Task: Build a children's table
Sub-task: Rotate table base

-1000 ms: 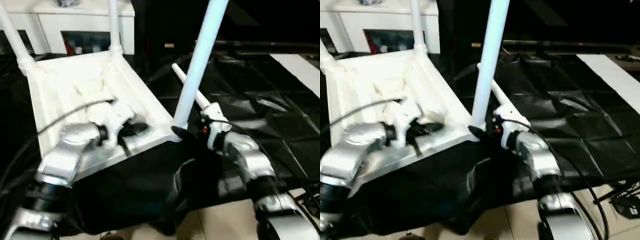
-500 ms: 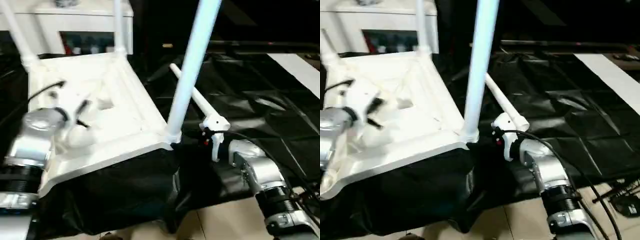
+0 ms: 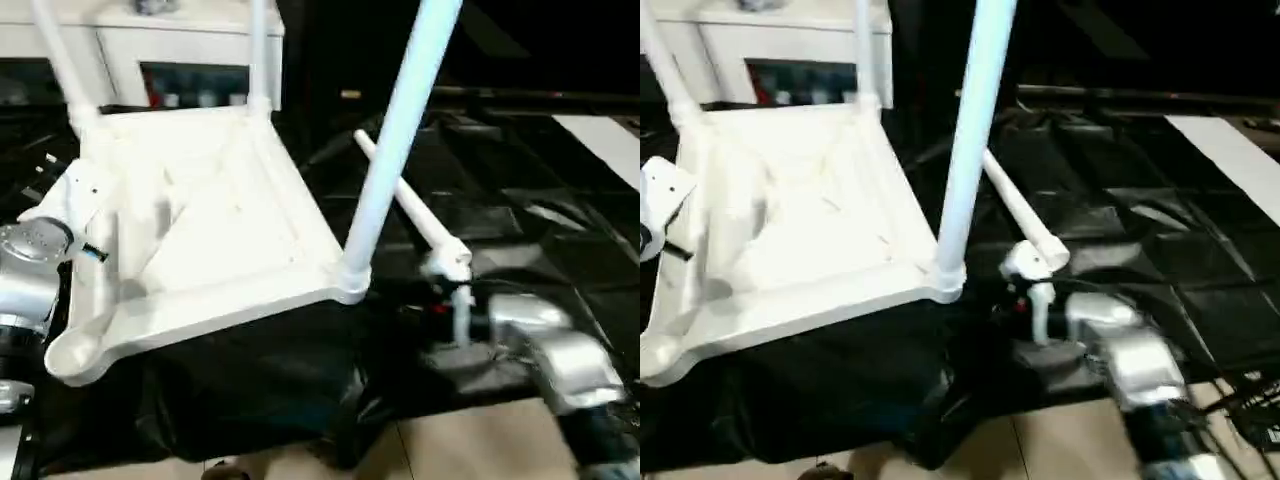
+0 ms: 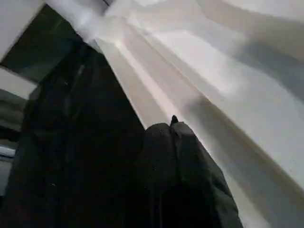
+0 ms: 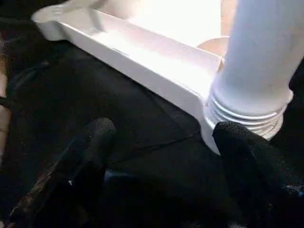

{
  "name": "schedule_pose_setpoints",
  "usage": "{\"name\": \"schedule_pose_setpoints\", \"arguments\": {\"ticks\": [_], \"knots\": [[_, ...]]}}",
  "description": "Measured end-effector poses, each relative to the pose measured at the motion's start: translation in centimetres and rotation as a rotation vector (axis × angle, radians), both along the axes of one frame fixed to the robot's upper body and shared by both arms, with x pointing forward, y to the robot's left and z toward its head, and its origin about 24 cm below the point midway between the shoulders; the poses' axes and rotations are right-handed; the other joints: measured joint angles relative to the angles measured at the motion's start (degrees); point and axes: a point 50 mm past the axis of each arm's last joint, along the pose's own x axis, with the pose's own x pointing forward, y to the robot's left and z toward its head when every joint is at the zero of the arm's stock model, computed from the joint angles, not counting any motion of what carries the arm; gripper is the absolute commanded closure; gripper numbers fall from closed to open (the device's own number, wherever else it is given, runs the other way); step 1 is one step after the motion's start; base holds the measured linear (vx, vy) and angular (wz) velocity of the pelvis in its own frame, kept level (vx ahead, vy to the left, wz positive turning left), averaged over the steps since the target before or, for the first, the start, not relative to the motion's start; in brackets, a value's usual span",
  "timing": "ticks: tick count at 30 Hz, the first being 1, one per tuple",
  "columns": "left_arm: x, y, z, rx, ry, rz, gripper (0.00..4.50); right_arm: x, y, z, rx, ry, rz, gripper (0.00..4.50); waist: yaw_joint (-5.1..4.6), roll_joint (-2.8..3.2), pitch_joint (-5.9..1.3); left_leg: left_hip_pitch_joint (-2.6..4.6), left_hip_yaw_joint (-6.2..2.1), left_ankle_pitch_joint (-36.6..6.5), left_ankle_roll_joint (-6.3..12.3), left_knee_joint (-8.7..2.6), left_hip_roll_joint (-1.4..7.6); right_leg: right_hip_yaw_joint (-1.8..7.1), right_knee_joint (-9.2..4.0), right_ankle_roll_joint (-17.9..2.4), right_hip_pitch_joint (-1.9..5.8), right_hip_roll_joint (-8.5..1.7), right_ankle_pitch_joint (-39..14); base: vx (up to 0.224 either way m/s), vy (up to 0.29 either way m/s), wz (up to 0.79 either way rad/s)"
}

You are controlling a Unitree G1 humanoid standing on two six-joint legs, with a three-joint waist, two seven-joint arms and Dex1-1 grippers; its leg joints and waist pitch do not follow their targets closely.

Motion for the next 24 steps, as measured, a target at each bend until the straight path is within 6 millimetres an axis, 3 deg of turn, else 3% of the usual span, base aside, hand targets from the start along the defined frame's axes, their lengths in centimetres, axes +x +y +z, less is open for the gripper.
{"name": "schedule_pose_setpoints", "arguments": {"ticks": [5, 11, 14, 24], "knots": [[-0.5, -1.1, -1.9, -0.057, 0.136, -0.101, 4.5, 0.2, 0.9, -0.7, -0.026, 0.012, -0.02, 0.83, -0.05, -0.01, -0.01, 0.06, 0.0, 0.01, -0.03, -0.02, 0.0, 0.0, 0.01, -0.03, -0.01, 0.01, 0.08, 0.0, 0.0, 0.0], [-1.3, -0.4, -2.4, -0.014, 0.248, -0.122, 4.5, 2.1, 2.3, -2.0, -0.097, -0.001, -0.171, 0.83, -0.54, 0.0, 0.0, 0.18, 0.0, 0.02, -0.05, -0.05, -0.02, 0.04, 0.02, -0.05, 0.04, 0.0, 0.12, 0.0, 0.0, 0.0], [-1.8, -0.1, -3.0, -0.007, 0.297, -0.12, 4.5, 2.9, 3.0, -2.1, -0.1, -0.014, -0.217, 1.17, -0.76, -0.11, -0.02, 0.19, -0.01, 0.03, -0.06, -0.07, -0.01, 0.04, 0.02, -0.05, 0.03, 0.02, 0.12, 0.0, 0.0, 0.0], [-3.5, -0.4, -2.4, -0.021, 0.451, -0.248, 4.5, 5.0, 3.8, -2.4, -0.128, -0.048, -0.325, 2.06, -1.29, -0.2, -0.08, 0.41, -0.08, 0.02, -0.12, -0.14, -0.02, 0.1, 0.0, -0.1, 0.01, 0.06, 0.18, 0.0, 0.0, 0.0]]}}
